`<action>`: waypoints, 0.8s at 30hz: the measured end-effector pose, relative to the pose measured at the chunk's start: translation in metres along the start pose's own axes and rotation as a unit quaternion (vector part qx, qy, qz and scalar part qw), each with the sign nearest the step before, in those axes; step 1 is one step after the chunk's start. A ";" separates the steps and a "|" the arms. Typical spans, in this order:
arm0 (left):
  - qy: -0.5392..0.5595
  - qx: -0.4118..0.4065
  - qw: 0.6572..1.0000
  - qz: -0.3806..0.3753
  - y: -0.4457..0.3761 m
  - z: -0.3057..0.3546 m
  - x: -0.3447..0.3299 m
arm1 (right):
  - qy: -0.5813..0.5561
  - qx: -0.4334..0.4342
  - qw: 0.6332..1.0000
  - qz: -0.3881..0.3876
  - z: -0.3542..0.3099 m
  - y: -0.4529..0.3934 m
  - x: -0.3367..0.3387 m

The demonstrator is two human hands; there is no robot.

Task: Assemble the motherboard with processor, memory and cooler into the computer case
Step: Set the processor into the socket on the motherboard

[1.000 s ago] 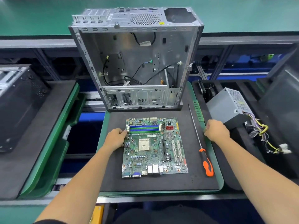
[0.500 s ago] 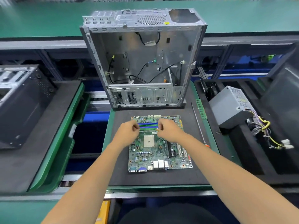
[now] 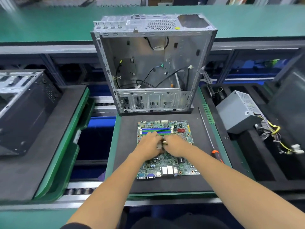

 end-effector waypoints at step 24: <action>-0.115 -0.106 0.967 -0.200 -0.023 0.021 0.012 | -0.086 -0.016 0.996 0.014 0.019 0.018 0.008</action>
Point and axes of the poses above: each hand's wrist, its own y-axis away from the middle knuckle, its own x-axis out of the back of the hand, z = x × y, the point moved 5 cm from there along -y, towards the middle knuckle, and after that the axes turned 1 degree about x, right-handed, at the moved point
